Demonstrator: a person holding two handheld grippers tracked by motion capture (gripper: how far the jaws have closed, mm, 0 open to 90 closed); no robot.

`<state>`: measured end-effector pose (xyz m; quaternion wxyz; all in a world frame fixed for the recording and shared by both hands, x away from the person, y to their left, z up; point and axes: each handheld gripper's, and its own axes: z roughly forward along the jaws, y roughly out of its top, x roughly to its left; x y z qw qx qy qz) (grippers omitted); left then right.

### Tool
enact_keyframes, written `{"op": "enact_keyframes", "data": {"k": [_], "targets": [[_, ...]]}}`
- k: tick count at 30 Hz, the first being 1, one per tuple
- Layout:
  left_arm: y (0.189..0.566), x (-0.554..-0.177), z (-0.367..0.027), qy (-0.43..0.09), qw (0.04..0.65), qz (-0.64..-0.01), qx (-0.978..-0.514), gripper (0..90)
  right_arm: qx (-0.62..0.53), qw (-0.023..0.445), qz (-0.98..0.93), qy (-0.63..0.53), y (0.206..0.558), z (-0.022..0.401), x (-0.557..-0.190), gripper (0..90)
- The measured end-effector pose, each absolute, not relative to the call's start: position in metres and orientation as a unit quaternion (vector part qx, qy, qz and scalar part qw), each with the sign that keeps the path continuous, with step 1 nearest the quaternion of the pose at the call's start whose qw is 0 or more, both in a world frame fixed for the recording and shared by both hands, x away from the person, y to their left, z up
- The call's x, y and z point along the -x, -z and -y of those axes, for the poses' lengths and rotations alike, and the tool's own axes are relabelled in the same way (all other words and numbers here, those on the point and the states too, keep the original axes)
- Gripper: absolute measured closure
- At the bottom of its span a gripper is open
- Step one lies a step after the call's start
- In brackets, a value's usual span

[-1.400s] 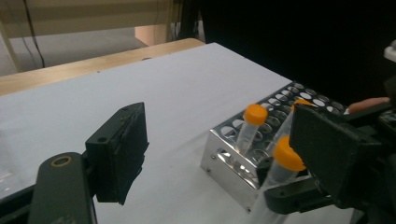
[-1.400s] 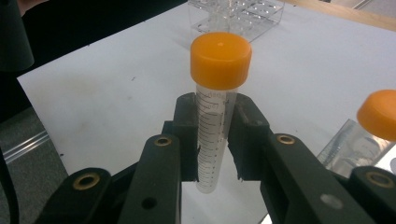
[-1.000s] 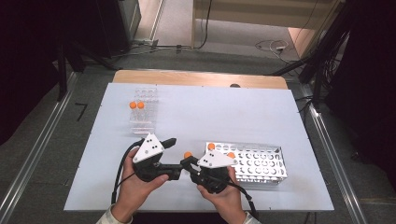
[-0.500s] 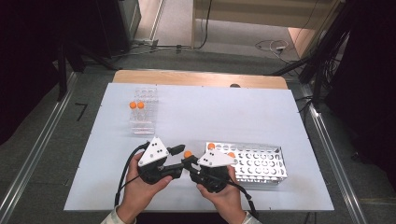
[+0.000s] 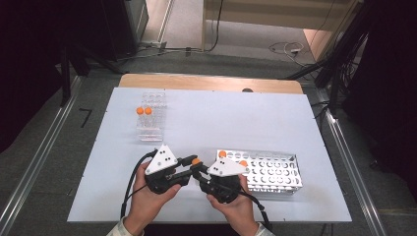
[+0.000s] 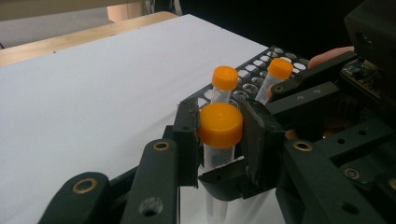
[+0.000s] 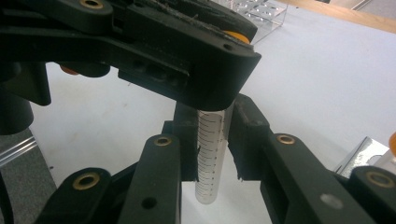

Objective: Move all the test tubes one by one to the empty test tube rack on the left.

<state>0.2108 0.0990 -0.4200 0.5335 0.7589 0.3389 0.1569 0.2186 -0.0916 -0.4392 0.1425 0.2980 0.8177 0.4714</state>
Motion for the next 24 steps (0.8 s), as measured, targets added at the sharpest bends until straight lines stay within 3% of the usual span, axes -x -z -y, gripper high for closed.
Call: {"op": "enact_keyframes", "data": {"k": [15, 18, 24], "targets": [[0.4193, -0.2104, -0.1000, -0.151, 0.539, -0.338, -0.757, 70.3, -0.295, 0.136, -0.817, -0.477, 0.4388, 0.0920, -0.2179, 67.2], [0.4183, -0.2106, -0.1014, -0.152, 0.539, -0.340, -0.756, 70.4, -0.293, 0.132, -0.815, -0.481, 0.4377, 0.0930, -0.2175, 58.6], [0.4157, -0.2132, -0.1091, -0.158, 0.542, -0.350, -0.748, 70.4, -0.287, 0.117, -0.816, -0.489, 0.4371, 0.0928, -0.2164, 31.8]]}}
